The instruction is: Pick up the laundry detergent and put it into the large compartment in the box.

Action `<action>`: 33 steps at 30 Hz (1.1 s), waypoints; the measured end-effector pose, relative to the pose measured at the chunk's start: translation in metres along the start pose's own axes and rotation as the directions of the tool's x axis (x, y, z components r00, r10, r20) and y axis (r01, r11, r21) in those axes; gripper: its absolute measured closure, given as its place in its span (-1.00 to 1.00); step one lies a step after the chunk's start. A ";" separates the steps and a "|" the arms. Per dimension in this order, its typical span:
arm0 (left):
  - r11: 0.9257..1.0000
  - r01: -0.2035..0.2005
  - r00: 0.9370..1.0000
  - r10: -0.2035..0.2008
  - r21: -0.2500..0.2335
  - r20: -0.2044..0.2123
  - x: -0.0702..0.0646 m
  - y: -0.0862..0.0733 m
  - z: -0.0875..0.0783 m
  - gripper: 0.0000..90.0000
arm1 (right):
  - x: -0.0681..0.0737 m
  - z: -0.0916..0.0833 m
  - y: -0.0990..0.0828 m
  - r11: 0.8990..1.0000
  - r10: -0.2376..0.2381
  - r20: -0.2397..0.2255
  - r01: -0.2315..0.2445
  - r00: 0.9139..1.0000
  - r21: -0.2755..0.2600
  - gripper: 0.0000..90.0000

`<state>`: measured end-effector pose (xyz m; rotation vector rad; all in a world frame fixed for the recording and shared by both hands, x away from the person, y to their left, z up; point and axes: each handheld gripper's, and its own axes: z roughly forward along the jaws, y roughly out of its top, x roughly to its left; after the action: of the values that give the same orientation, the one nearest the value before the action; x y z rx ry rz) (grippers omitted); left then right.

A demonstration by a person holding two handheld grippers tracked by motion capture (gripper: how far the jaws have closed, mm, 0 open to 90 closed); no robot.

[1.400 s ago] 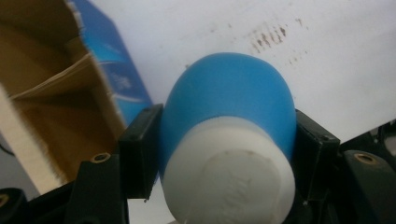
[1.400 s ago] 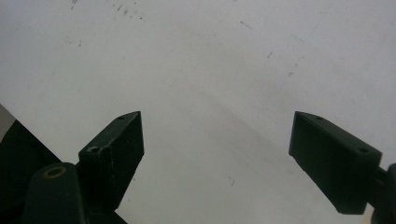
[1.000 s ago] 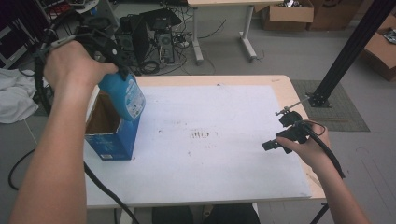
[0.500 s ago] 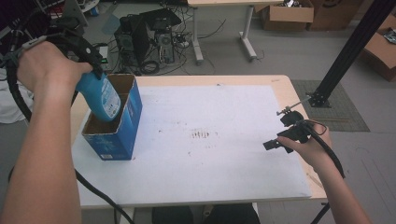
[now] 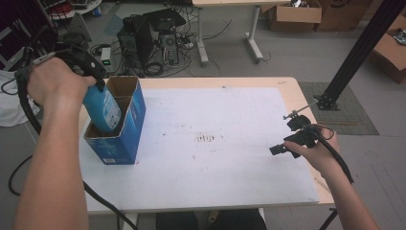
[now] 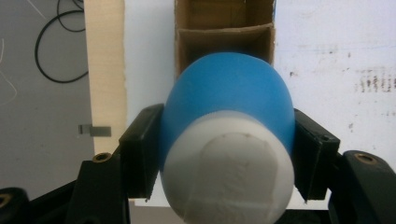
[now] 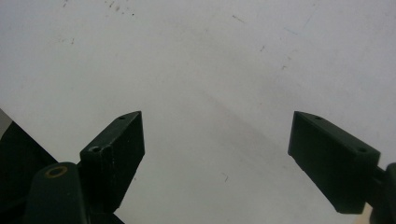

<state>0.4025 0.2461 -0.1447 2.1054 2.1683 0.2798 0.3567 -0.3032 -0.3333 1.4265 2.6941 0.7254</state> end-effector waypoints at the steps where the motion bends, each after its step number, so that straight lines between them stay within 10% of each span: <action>1: 1.000 -0.001 1.000 0.001 0.008 0.002 -0.001 0.000 0.005 -0.16 | 0.000 0.000 0.000 1.000 0.001 0.000 -0.001 1.000 0.000 -0.59; 17: 0.995 -0.021 1.000 0.021 0.092 -0.003 -0.005 -0.002 0.074 -0.16 | -0.003 0.009 -0.003 1.000 0.004 -0.005 -0.004 1.000 0.010 -0.59; 33: 0.991 -0.030 1.000 0.030 0.127 0.005 -0.008 -0.005 0.109 -0.16 | -0.005 0.012 -0.005 1.000 0.006 -0.007 -0.006 1.000 0.021 -0.59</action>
<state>0.4203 0.2442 -0.2530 2.2043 2.2100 0.1438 0.3585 -0.3043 -0.3468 1.4392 2.7118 0.7061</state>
